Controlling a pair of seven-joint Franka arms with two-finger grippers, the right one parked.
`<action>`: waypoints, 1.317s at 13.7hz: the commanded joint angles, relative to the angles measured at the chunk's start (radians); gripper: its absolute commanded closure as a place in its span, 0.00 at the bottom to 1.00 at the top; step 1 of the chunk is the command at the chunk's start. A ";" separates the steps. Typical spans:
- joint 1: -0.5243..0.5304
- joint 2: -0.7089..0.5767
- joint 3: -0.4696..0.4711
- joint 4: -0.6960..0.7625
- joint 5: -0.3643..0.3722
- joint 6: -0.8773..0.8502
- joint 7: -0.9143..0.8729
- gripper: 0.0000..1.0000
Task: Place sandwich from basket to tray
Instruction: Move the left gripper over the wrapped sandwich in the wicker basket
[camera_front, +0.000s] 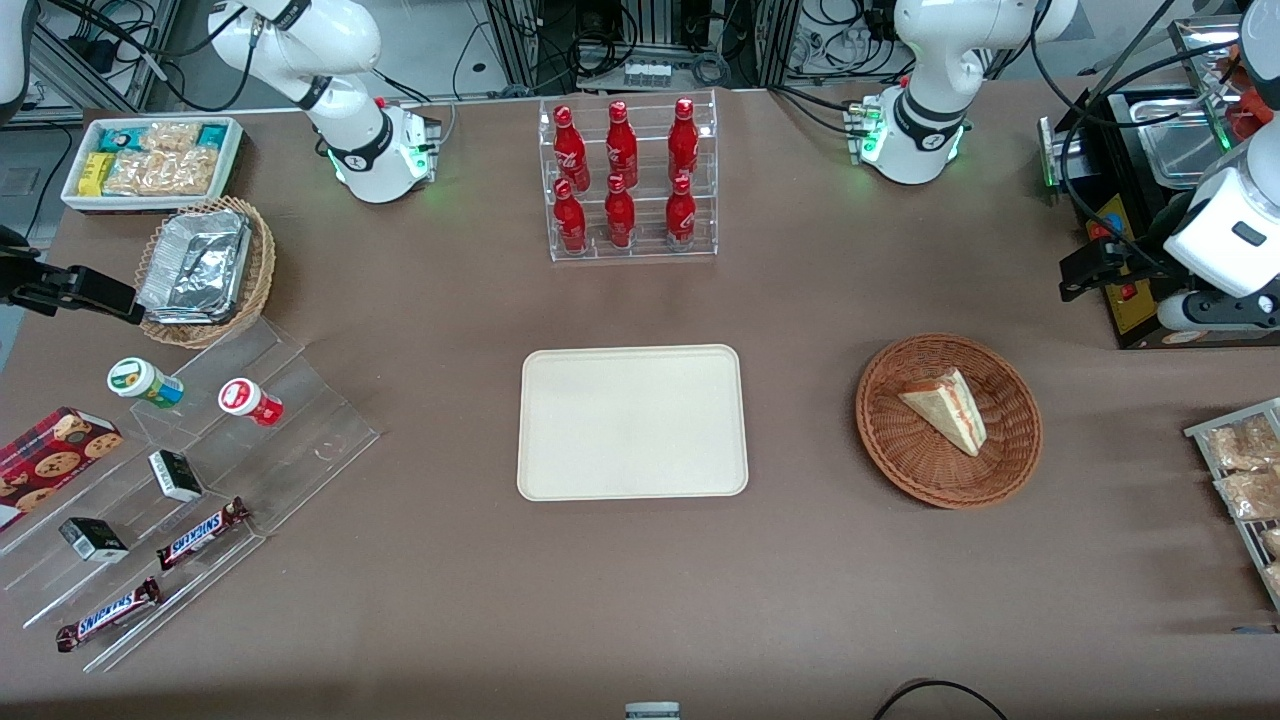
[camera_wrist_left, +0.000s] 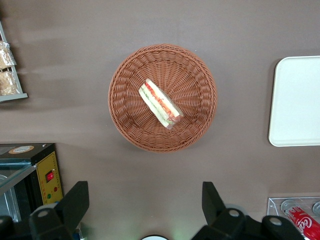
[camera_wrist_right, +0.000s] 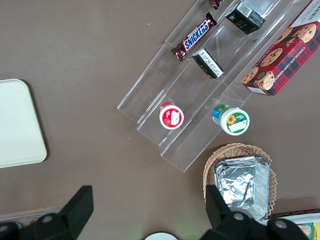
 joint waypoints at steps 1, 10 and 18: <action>-0.003 0.001 0.004 0.016 -0.003 -0.025 0.013 0.00; -0.003 0.116 0.006 -0.023 0.011 0.033 -0.025 0.00; -0.008 0.101 0.001 -0.289 0.012 0.395 -0.325 0.00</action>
